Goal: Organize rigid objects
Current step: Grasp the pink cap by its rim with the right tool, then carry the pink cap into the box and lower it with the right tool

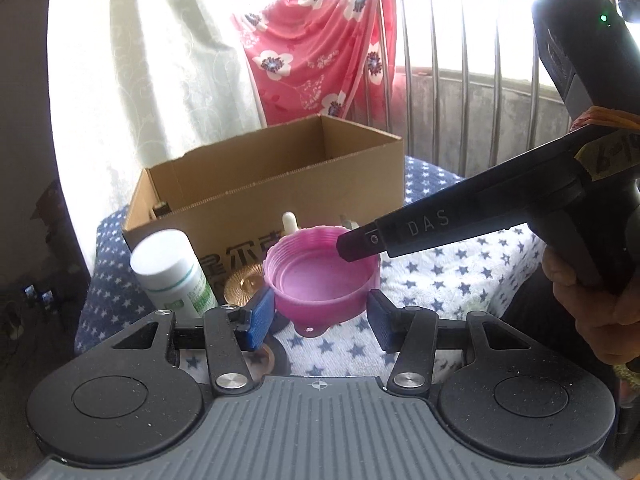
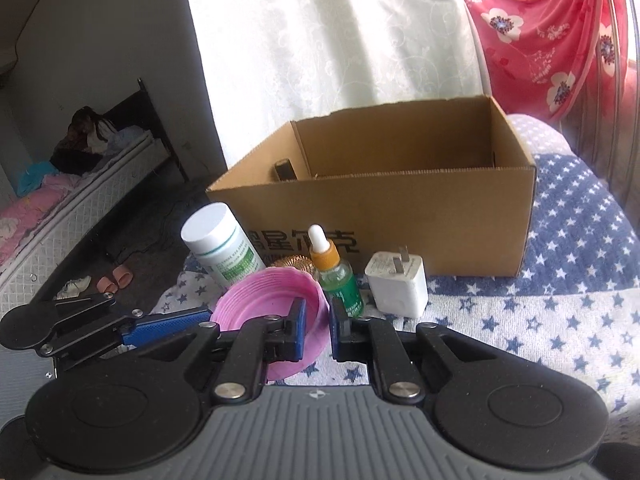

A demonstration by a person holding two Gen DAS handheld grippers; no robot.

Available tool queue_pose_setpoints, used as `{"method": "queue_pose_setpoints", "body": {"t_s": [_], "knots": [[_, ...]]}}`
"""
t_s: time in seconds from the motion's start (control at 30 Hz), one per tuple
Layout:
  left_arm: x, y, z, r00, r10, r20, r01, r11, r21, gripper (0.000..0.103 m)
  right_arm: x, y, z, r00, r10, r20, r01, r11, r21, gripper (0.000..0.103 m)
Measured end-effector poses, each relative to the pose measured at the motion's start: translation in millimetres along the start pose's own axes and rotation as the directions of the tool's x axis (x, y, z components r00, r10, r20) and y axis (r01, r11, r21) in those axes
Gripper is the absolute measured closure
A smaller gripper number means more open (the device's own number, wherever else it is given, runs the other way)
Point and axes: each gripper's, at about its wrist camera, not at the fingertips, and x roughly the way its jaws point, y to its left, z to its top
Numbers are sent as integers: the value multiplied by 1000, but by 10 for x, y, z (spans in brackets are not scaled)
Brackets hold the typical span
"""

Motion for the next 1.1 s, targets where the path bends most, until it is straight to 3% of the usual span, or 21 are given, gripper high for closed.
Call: {"method": "queue_pose_setpoints", "body": {"t_s": [0.23, 0.37, 0.47, 0.6, 0.8, 0.93, 1.1], "knots": [[13, 262, 481, 995, 42, 89, -45, 999, 29, 52, -33, 175, 668, 997, 4, 74, 4, 995, -104, 90], [253, 510, 795, 997, 49, 58, -51, 998, 25, 53, 296, 110, 1123, 999, 37, 8, -36, 994, -106, 90], [557, 738, 1004, 999, 38, -15, -37, 999, 17, 53, 727, -9, 1444, 993, 72, -95, -79, 995, -68, 90], [980, 1041, 1114, 990, 13, -140, -15, 1000, -14, 53, 1354, -191, 1705, 963, 123, -239, -124, 992, 12, 90], [1521, 1390, 1023, 945, -60, -321, 28, 994, -104, 53, 2108, -357, 1769, 893, 151, -424, -131, 988, 77, 90], [1615, 1469, 942, 932, -75, -354, 37, 993, -113, 53, 2337, -390, 1678, 857, 150, -492, -125, 989, 84, 90], [1697, 1499, 939, 930, -68, -361, 32, 994, -103, 53, 2434, -343, 1642, 844, 135, -519, -111, 991, 76, 89]]}}
